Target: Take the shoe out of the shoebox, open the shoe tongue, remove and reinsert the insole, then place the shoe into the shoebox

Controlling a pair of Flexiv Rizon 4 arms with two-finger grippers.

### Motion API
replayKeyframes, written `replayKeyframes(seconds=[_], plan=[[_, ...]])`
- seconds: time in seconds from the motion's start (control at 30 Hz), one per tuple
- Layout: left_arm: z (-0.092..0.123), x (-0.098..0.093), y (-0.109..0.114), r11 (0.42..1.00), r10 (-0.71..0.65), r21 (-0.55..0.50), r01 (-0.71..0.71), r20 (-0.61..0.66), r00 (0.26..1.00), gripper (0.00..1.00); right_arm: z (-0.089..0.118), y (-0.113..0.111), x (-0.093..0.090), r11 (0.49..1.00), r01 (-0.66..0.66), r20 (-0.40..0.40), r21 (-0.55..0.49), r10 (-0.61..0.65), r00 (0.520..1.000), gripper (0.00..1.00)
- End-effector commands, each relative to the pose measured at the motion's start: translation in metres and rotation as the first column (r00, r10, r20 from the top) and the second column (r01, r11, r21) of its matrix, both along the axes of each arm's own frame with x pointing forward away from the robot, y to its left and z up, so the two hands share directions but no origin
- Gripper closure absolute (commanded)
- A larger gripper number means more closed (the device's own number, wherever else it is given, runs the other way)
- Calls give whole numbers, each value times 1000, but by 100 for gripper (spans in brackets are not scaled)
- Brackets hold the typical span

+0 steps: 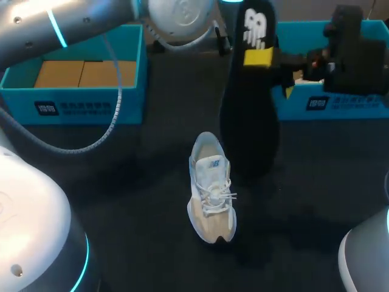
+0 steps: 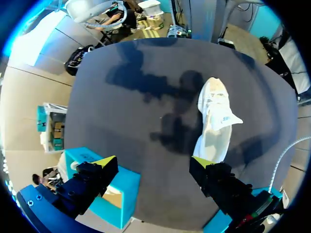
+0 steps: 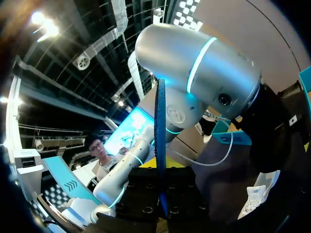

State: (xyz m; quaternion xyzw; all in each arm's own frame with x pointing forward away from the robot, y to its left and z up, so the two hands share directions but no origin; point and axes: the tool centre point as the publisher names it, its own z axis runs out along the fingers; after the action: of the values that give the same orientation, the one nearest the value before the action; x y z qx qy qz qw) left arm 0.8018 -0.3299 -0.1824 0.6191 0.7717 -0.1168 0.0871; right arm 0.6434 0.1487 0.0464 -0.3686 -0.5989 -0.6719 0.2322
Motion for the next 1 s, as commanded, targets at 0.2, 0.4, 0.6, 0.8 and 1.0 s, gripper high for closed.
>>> replayKeyframes(seconds=[0.2, 0.4, 0.6, 0.8, 1.0], plan=[[8, 10, -4, 984, 3, -179, 3, 36, 999, 0, -2, -84, -14, 998, 31, -17, 46, -30, 999, 100], [18, 16, 0, 968, -53, -245, 56, 19, 998, 0, -9, -111, -6, 993, 38, -65, 113, -30, 997, 100], [30, 9, 10, 938, -34, -344, 54, 63, 997, 0, -21, -136, 8, 979, 59, -177, 195, -24, 984, 100], [37, 6, 15, 897, -18, -439, 56, 90, 996, 0, -34, -156, 27, 972, 77, -293, 222, -9, 956, 100], [43, 3, 14, 862, -40, -500, 85, 100, 994, 0, -40, -174, 47, 970, 73, -350, 230, 12, 937, 100]])
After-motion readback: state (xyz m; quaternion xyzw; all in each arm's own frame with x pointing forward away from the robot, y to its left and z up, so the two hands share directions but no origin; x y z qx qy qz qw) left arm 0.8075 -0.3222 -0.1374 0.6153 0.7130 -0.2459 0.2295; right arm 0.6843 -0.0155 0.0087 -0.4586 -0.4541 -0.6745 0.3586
